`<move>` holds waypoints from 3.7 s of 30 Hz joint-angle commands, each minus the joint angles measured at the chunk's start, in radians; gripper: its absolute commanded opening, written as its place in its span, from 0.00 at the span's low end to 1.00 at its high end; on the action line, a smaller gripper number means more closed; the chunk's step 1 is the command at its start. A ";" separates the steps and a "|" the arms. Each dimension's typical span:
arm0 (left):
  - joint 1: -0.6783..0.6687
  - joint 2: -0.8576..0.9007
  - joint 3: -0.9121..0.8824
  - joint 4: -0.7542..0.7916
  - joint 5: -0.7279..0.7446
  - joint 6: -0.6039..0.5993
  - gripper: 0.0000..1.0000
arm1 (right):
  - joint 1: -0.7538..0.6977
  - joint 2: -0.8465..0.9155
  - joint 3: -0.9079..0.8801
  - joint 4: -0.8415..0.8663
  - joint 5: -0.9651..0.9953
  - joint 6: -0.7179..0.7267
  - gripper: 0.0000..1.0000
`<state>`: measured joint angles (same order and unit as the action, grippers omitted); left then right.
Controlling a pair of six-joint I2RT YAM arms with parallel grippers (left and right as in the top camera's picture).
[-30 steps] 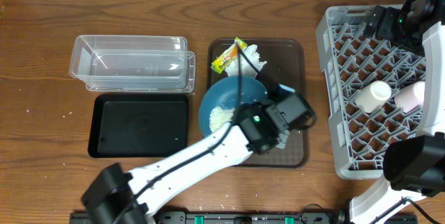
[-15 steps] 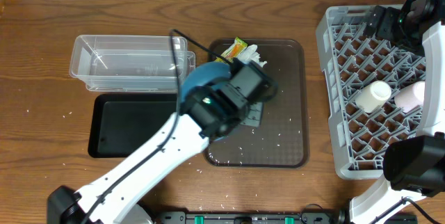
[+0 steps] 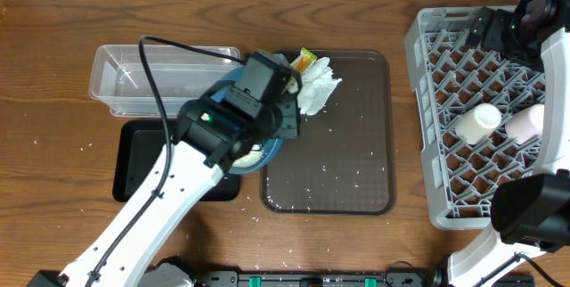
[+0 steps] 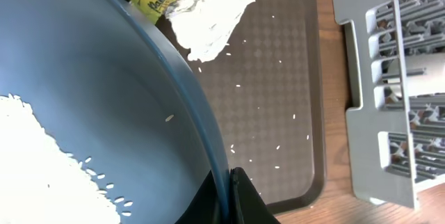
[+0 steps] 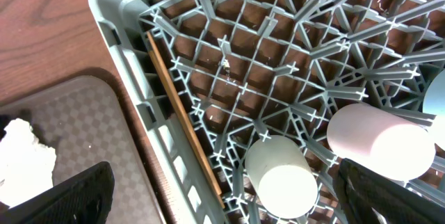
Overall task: Sort waste into correct bins and load items into the dishwasher rack
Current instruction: 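Lift the blue bowl and carry it left over the black tray, then tilt the blue bowl with the left gripper to pour rice onto the black tray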
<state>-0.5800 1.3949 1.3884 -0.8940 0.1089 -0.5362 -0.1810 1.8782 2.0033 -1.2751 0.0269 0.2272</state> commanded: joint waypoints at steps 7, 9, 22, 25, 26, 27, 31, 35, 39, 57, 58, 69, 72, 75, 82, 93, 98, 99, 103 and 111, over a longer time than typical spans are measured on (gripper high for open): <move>0.142 -0.014 -0.023 -0.003 0.198 0.010 0.06 | -0.001 0.005 0.002 0.000 0.010 0.011 0.99; 0.172 -0.016 -0.029 -0.003 0.233 0.020 0.06 | -0.001 0.005 0.002 0.000 0.010 0.011 0.99; 0.289 -0.080 -0.065 -0.026 0.326 0.064 0.06 | -0.001 0.005 0.002 0.000 0.010 0.011 0.99; 0.307 -0.106 -0.094 -0.025 0.330 0.063 0.06 | -0.001 0.005 0.002 0.000 0.010 0.011 0.99; 0.314 -0.114 -0.106 -0.023 0.330 0.063 0.06 | -0.001 0.005 0.002 0.000 0.010 0.011 0.99; 0.322 -0.126 -0.123 -0.018 0.336 0.063 0.06 | -0.001 0.005 0.002 0.000 0.010 0.011 0.99; 0.369 -0.171 -0.198 0.040 0.409 0.064 0.06 | -0.001 0.005 0.002 0.000 0.010 0.011 0.99; 0.432 -0.198 -0.263 0.096 0.475 0.064 0.06 | -0.001 0.005 0.002 0.000 0.010 0.011 0.99; 0.500 -0.204 -0.328 0.148 0.581 0.072 0.06 | -0.001 0.005 0.002 0.000 0.010 0.011 0.99; 0.666 -0.208 -0.354 0.175 0.809 0.137 0.06 | -0.001 0.005 0.002 0.000 0.010 0.011 0.99; 0.682 -0.208 -0.354 0.174 0.820 0.137 0.06 | -0.001 0.005 0.002 0.000 0.011 0.011 0.99; 0.859 -0.207 -0.356 0.170 1.004 0.180 0.06 | -0.001 0.005 0.002 0.000 0.010 0.011 0.99; 0.903 -0.207 -0.356 0.170 1.045 0.185 0.06 | -0.001 0.005 0.002 0.000 0.010 0.011 0.99; 0.944 -0.205 -0.356 0.164 1.049 0.185 0.06 | -0.001 0.005 0.002 0.000 0.010 0.011 0.99; 1.036 -0.205 -0.377 0.125 1.137 0.204 0.06 | -0.001 0.005 0.002 0.000 0.010 0.011 0.99; 1.191 -0.205 -0.554 0.188 1.298 0.236 0.06 | -0.001 0.005 0.002 0.000 0.010 0.011 0.99; 1.246 -0.205 -0.571 0.198 1.374 0.263 0.06 | -0.001 0.005 0.002 0.000 0.010 0.011 0.99; 1.252 -0.205 -0.571 0.202 1.387 0.264 0.06 | -0.001 0.005 0.002 0.000 0.010 0.011 0.99; 1.271 -0.205 -0.571 0.209 1.461 0.304 0.06 | -0.001 0.005 0.002 0.000 0.010 0.011 0.99; 1.278 -0.205 -0.571 0.179 1.463 0.284 0.06 | -0.001 0.005 0.002 0.000 0.010 0.011 0.99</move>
<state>0.6922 1.2041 0.8162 -0.7071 1.5185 -0.2581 -0.1810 1.8782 2.0029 -1.2751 0.0269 0.2272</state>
